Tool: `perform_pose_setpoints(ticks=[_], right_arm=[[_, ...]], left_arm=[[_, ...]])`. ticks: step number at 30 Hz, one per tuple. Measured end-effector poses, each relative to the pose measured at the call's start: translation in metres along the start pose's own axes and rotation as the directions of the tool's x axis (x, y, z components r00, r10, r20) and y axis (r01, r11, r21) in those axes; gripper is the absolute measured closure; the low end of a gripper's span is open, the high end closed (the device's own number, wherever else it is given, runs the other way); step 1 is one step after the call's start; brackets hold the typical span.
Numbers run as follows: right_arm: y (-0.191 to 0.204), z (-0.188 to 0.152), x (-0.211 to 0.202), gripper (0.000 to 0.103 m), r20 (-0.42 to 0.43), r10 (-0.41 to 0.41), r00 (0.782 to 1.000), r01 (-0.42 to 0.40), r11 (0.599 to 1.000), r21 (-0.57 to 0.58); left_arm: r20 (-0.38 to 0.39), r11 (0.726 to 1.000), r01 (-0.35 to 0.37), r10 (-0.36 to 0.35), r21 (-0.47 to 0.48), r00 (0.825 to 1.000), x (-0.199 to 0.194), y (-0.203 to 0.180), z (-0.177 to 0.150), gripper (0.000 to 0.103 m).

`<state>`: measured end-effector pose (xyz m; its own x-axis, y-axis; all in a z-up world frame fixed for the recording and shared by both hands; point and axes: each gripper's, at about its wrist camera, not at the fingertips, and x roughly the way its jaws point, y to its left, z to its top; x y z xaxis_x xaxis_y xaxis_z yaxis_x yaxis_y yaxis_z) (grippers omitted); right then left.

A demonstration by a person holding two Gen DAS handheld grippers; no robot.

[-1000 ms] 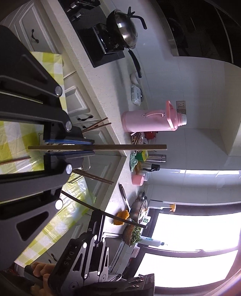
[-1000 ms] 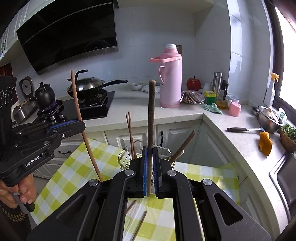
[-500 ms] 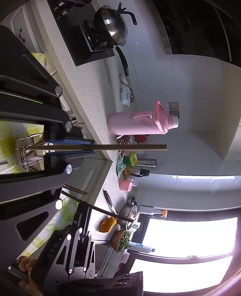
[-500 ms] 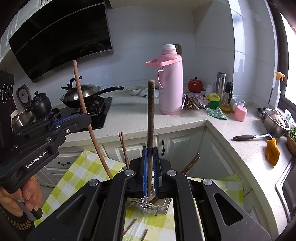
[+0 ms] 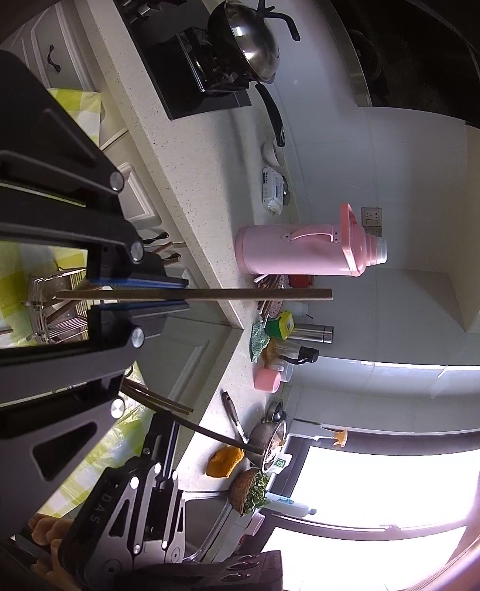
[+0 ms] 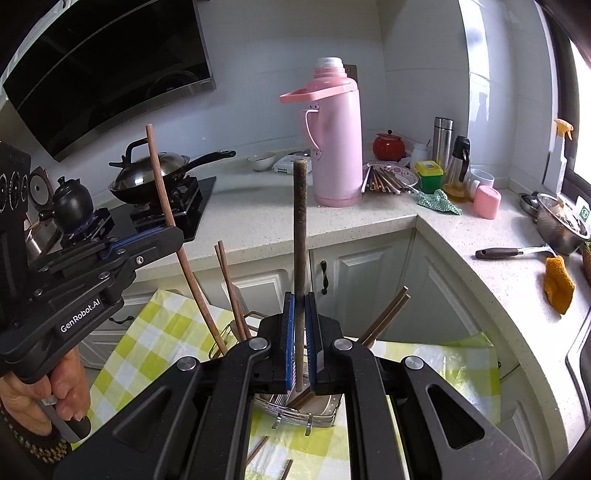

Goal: Organize utensils
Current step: 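Carry both chopsticks upright and lower them into the wire holder, then open both tools to release the chopsticks in the holder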

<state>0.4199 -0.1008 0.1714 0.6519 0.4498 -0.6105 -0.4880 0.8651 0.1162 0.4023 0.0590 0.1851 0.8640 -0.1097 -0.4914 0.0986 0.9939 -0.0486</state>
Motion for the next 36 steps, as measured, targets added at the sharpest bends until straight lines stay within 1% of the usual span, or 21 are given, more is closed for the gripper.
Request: perform_pose_setpoints(ticks=[21, 33, 36], right_arm=[[-0.002, -0.028, 0.034, 0.095, -0.07, 0.013, 0.997, -0.012, 1.0, 0.022], [-0.006, -0.046, 0.062, 0.095, -0.131, 0.024, 0.991, -0.019, 0.999, 0.042], [-0.008, -0.047, 0.064, 0.095, -0.129, 0.017, 0.991, -0.012, 0.999, 0.041]], left_arm=[[-0.086, 1.0, 0.004, -0.005, -0.017, 0.996, 0.037, 0.007, -0.036, 0.097], [-0.146, 0.999, 0.015, -0.022, -0.045, 0.989, 0.057, 0.012, -0.057, 0.097], [-0.16, 0.999, 0.014, -0.021, -0.046, 0.987, 0.061, 0.012, -0.061, 0.097]])
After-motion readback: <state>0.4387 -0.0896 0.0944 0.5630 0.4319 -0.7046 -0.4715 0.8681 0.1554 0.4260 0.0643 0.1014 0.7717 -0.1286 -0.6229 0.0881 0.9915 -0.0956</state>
